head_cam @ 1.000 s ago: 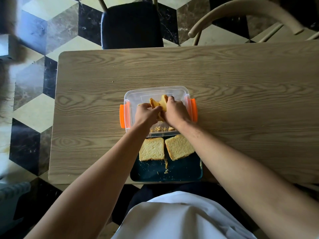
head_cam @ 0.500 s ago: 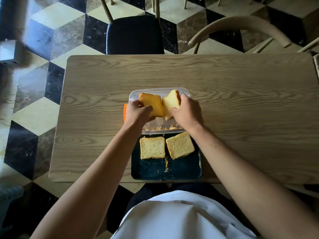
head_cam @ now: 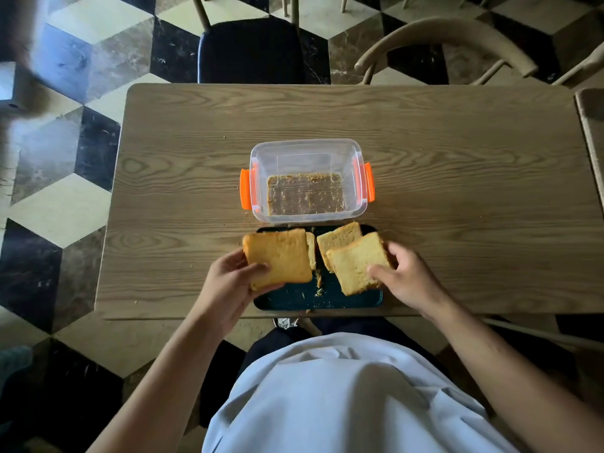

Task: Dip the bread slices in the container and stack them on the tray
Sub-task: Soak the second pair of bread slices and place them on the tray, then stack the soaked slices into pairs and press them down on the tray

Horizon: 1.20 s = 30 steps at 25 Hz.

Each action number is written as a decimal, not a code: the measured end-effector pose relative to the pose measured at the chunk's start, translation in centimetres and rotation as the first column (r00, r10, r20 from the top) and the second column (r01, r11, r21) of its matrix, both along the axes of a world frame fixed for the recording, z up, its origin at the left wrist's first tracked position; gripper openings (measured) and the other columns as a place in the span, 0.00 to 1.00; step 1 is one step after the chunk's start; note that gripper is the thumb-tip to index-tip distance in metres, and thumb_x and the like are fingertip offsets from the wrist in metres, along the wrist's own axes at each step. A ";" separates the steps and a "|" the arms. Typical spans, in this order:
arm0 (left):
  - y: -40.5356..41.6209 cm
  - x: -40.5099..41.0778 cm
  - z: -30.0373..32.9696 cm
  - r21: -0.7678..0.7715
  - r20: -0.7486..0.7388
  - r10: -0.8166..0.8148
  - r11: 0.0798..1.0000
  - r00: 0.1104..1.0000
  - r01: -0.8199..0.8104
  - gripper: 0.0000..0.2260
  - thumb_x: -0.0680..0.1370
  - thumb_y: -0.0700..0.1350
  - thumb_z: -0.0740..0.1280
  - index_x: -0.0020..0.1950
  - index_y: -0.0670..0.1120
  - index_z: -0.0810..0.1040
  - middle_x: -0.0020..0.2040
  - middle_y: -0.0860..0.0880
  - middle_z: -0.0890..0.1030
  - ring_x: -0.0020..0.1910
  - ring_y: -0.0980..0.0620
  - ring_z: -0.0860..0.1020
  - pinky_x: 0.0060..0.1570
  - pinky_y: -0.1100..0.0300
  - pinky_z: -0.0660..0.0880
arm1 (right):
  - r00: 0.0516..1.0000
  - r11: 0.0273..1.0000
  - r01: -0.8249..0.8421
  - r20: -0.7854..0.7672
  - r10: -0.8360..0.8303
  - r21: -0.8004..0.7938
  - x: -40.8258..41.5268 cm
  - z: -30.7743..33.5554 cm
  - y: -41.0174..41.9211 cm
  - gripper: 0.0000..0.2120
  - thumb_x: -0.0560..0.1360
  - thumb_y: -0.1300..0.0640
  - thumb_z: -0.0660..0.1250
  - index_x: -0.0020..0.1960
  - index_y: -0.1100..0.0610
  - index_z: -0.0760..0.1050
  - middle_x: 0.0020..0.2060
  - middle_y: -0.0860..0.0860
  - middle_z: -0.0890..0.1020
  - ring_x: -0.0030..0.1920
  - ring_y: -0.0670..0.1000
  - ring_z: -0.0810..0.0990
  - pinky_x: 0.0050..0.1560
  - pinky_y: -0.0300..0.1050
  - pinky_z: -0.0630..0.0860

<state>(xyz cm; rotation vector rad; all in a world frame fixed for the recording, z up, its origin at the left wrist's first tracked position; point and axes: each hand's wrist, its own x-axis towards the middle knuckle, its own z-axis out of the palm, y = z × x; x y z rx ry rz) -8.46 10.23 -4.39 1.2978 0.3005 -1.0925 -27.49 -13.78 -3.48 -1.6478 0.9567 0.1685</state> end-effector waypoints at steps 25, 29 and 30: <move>-2.8 -0.3 -5.0 0.653 0.307 -0.506 0.728 0.806 0.208 0.29 0.75 0.48 0.71 0.74 0.42 0.70 0.67 0.43 0.79 0.62 0.45 0.79 0.63 0.48 0.76 | 0.943 0.907 -0.306 -0.224 0.247 -0.289 7.5 -5.2 4.4 0.19 0.73 0.51 0.68 0.62 0.56 0.75 0.52 0.52 0.80 0.50 0.51 0.79 0.53 0.48 0.79; -4.0 0.0 -4.7 0.665 0.291 -0.531 0.711 0.796 0.231 0.24 0.75 0.44 0.68 0.71 0.43 0.73 0.65 0.43 0.81 0.60 0.45 0.80 0.60 0.48 0.78 | 0.902 0.867 -0.378 -0.340 0.266 -0.324 9.8 -5.3 5.5 0.13 0.73 0.47 0.67 0.48 0.56 0.76 0.40 0.50 0.80 0.38 0.51 0.78 0.32 0.41 0.71; -4.1 -0.1 -4.7 0.669 0.295 -0.542 0.705 0.787 0.234 0.22 0.75 0.43 0.67 0.69 0.44 0.75 0.63 0.44 0.82 0.58 0.46 0.81 0.58 0.49 0.79 | 0.900 0.863 -0.377 -0.354 0.255 -0.336 10.0 -5.2 5.7 0.12 0.73 0.47 0.67 0.44 0.57 0.75 0.36 0.51 0.80 0.35 0.50 0.77 0.28 0.40 0.67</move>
